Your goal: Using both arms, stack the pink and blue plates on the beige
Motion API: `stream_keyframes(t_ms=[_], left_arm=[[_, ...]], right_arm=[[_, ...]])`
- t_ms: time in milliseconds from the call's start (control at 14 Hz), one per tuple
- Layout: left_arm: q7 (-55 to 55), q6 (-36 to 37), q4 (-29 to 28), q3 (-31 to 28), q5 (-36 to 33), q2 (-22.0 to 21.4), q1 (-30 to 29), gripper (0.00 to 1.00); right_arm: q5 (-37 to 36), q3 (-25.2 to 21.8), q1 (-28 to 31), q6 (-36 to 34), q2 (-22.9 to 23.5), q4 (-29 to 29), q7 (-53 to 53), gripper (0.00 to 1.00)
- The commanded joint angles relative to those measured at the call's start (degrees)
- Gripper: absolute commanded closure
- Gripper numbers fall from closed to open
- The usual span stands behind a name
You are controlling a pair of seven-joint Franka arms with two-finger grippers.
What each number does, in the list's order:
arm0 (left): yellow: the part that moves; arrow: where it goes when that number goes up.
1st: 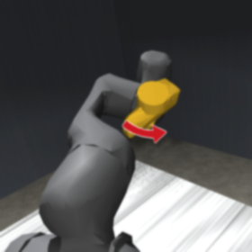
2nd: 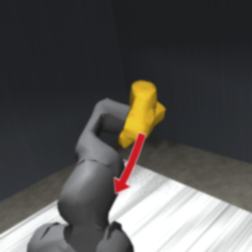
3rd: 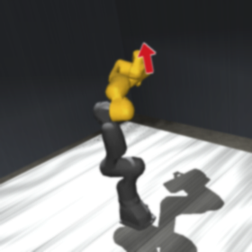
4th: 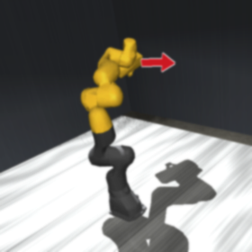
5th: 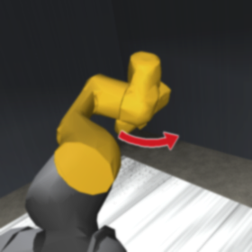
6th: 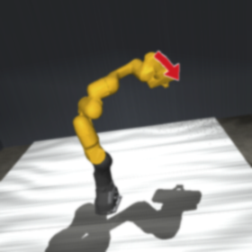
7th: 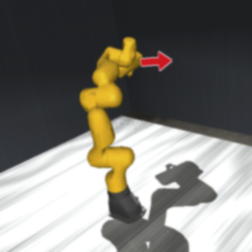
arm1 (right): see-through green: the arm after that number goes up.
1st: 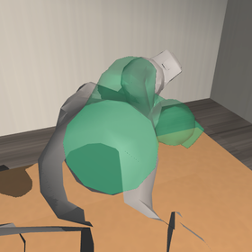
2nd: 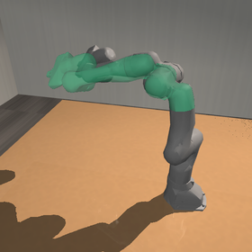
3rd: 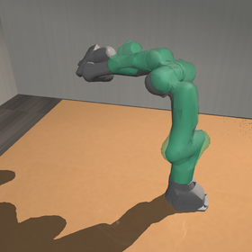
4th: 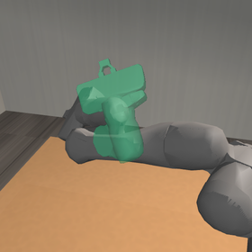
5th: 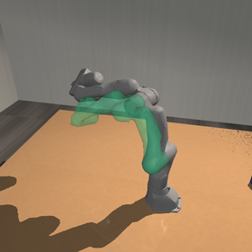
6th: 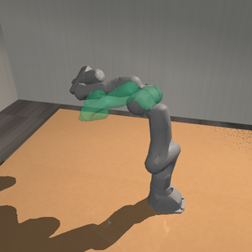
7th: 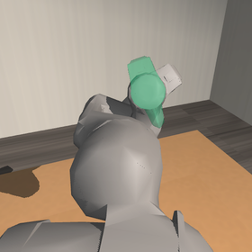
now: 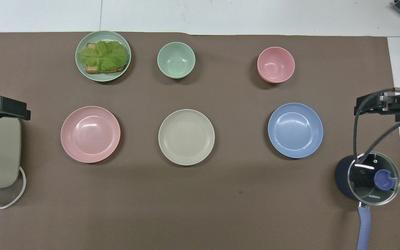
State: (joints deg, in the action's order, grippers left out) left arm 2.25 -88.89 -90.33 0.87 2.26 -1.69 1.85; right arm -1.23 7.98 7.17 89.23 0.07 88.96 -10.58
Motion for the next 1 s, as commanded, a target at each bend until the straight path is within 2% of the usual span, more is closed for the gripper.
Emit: stream_keyframes(t_ms=[0, 926], left_arm=[[0.6, 0.0, -0.4, 0.2, 0.1, -0.9, -0.4, 0.00], [0.4, 0.1, -0.4, 0.1, -0.2, -0.9, -2.1, 0.00]], right_arm=[[0.2, 0.5, 0.7, 0.6, -0.7, 0.7, 0.5, 0.00], [0.3, 0.5, 0.7, 0.6, -0.7, 0.7, 0.5, 0.00]])
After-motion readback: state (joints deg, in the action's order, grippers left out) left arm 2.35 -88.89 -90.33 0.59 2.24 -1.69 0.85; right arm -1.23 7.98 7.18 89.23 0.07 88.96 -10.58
